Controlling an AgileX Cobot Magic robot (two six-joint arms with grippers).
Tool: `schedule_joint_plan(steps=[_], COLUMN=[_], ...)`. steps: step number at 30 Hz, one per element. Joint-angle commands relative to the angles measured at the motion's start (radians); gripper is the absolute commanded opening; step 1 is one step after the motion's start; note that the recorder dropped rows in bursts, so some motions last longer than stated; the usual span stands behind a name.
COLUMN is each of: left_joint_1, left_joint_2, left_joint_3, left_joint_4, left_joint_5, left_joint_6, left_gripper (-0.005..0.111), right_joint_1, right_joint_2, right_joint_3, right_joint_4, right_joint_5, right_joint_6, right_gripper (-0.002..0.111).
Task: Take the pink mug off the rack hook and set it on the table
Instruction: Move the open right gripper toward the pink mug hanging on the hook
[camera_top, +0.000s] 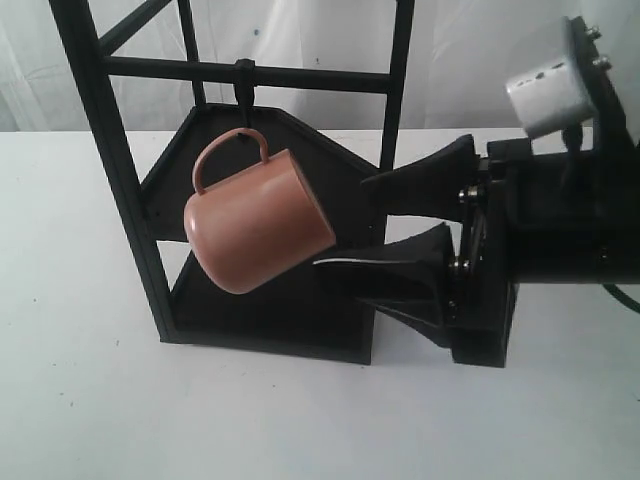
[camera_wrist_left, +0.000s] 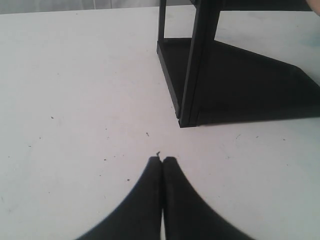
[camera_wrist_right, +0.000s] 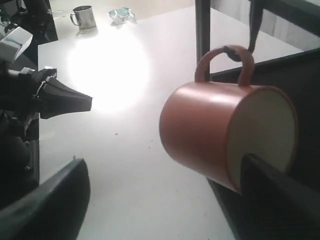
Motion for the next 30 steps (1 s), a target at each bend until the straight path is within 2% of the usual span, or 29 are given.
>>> schedule_joint_plan(steps=[1,5,11,24,30], left_joint_1=[0.004,0.004,0.004,0.004,0.004], left_joint_2=[-0.004,-0.004,-0.004,-0.004,-0.004], left_joint_3=[0.004,0.004,0.004,0.004,0.004], left_joint_4=[-0.003,-0.003,-0.003,-0.003,-0.003], left_joint_5=[-0.003,-0.003,-0.003,-0.003,-0.003], left_joint_6=[0.0,0.0,0.0,0.0,0.0], left_gripper=[0.0,0.0,0.0,0.0,0.0], right_joint_1=[0.068,0.145,0.195,0.195,0.229], right_joint_2=[0.027,0.047,0.055,0.153,0.185], right_joint_3=[-0.007,-0.007,-0.007,-0.09,-0.097], right_joint_4=[0.024,0.024,0.035,0.079,0.093], right_joint_5=[-0.082,-0.173,-0.365,-0.275,-0.256], right_joint_6=[-0.079,-0.136,-0.157,-0.159,-0.159], right_gripper=[0.076,0.076,0.076,0.076,0.076])
